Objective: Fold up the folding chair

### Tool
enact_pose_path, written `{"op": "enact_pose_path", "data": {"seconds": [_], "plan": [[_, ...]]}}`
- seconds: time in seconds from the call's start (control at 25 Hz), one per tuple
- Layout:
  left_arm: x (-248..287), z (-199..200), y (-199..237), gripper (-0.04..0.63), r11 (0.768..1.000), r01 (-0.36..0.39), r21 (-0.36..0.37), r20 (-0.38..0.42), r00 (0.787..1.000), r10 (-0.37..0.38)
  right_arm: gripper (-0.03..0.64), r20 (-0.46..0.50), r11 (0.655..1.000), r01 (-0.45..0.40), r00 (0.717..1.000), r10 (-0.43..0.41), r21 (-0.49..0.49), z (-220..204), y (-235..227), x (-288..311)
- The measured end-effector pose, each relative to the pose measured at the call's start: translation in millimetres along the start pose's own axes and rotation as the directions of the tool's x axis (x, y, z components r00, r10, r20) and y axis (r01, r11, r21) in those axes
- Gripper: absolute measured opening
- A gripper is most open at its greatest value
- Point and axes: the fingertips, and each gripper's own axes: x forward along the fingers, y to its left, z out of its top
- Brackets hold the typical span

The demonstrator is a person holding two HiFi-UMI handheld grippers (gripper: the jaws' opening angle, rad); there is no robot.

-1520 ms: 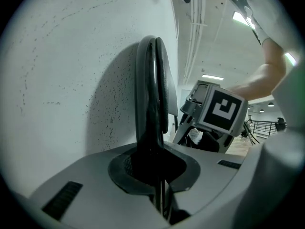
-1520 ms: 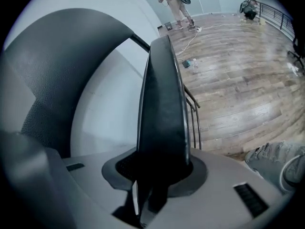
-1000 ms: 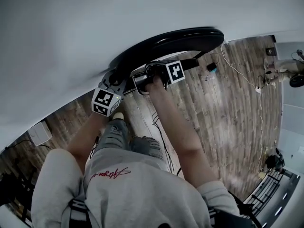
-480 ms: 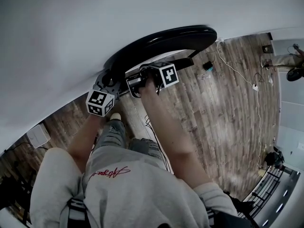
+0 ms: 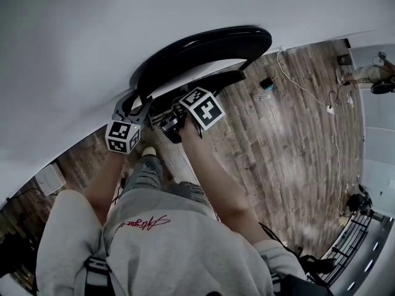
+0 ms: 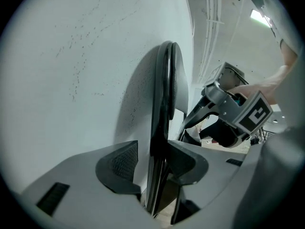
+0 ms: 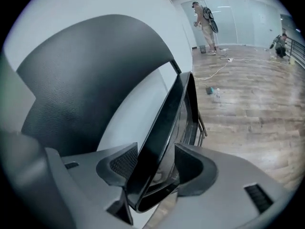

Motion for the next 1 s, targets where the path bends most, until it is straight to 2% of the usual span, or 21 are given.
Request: {"op": "enact_pose_path", "data": {"seconds": [0.16, 0.28, 0.32, 0.36, 0.4, 0.44, 0.52, 0.64, 0.84, 0.92, 1.0], "plan": [[-20, -5, -1, 0.175, 0.997, -0.066, -0.029, 0.003, 0.998, 0.067, 0.229, 0.048, 0.998, -0.049, 0.998, 0.051, -0.037, -1, -13, -28], [-44, 6, -16, 0.173, 0.996, -0.077, -0.053, 0.013, 0.997, 0.078, 0.212, 0.134, 0.985, -0.134, 0.980, 0.149, -0.113, 3, -14, -63], [-54, 15, -28, 0.173, 0.997, -0.062, -0.046, 0.039, 0.997, 0.064, 0.159, 0.189, 0.971, -0.161, 0.963, 0.193, -0.175, 5, -15, -80], [-64, 24, -43, 0.172, 0.998, -0.045, -0.034, 0.074, 0.996, 0.047, 0.054, 0.243, 0.952, -0.183, 0.939, 0.243, -0.247, 7, -16, -97], [-73, 33, -59, 0.168, 0.999, -0.032, -0.022, 0.108, 0.994, 0.034, 0.038, 0.281, 0.928, -0.204, 0.913, 0.296, -0.313, 6, -17, -114], [-82, 38, -76, 0.145, 1.000, -0.023, -0.015, 0.135, 0.991, 0.025, 0.038, 0.303, 0.905, -0.229, 0.889, 0.344, -0.359, 2, -19, -131], [-98, 44, -111, 0.037, 1.000, -0.002, -0.011, 0.169, 0.986, 0.004, 0.031, 0.324, 0.871, -0.293, 0.843, 0.430, -0.394, -8, -28, -164], [-126, 48, -170, 0.023, 0.999, 0.053, 0.006, 0.230, 0.972, -0.052, 0.021, 0.354, 0.811, -0.371, 0.759, 0.546, -0.453, -26, -47, -215], [-183, 36, -263, 0.023, 0.994, 0.109, 0.013, 0.286, 0.952, -0.108, 0.017, 0.377, 0.715, -0.379, 0.654, 0.656, -0.587, -60, -95, -304], [-205, 29, -297, 0.023, 0.993, 0.120, 0.024, 0.288, 0.950, -0.122, 0.017, 0.388, 0.692, -0.363, 0.624, 0.678, -0.624, -70, -116, -336], [-225, 25, -329, 0.023, 0.990, 0.134, 0.047, 0.291, 0.946, -0.142, 0.015, 0.404, 0.698, -0.353, 0.619, 0.674, -0.623, -74, -138, -361]]}}
